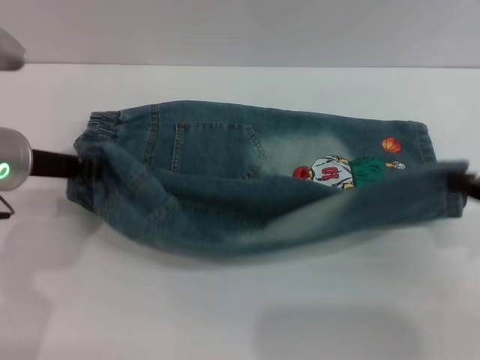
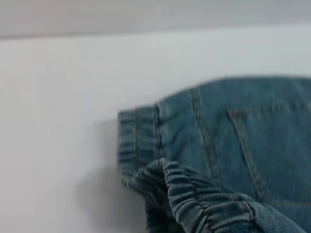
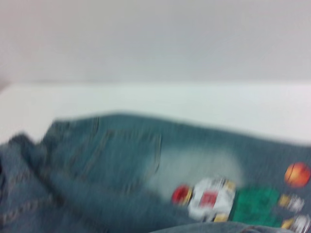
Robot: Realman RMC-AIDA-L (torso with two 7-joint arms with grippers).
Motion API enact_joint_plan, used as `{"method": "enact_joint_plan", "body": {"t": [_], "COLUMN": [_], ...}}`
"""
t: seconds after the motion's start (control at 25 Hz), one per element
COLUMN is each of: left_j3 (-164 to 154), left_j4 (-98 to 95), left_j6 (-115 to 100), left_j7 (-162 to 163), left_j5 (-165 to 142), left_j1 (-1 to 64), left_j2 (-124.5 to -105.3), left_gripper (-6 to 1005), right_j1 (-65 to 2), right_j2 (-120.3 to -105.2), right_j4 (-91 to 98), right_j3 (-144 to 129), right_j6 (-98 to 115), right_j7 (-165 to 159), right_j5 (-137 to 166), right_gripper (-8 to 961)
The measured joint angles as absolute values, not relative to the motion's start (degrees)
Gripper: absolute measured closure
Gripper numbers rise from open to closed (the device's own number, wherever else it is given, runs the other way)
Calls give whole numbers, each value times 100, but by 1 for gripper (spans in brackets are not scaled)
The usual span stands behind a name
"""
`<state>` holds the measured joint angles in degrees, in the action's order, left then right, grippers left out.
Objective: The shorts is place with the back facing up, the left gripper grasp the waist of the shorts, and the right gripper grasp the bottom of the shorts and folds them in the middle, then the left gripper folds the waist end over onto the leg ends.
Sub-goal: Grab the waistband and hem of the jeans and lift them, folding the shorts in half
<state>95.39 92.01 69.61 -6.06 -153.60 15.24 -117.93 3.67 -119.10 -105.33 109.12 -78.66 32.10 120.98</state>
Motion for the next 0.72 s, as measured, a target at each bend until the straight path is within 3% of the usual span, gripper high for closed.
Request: {"method": "enact_joint_plan", "body": {"t": [0.24,0.72], "left_j3": [9570,9591], "left_j4": [9290,8507], "left_j6": [6051,4640], "left_j7": [-620,-1025], "left_j5": [-14987,-14172], "left_j1": [1221,1283], "left_j2": [-11786,-11801], "left_gripper": [851,852], "right_j1": [485,534], "right_j2": [-11918,-11909], "right_j4": [-10370,-9436], "right_j3": [11320,11417], "right_j6": [-7319,-6423], "right_j7": [3705,4344], "right_j5": [11570,10980], "right_gripper": [907,902]}}
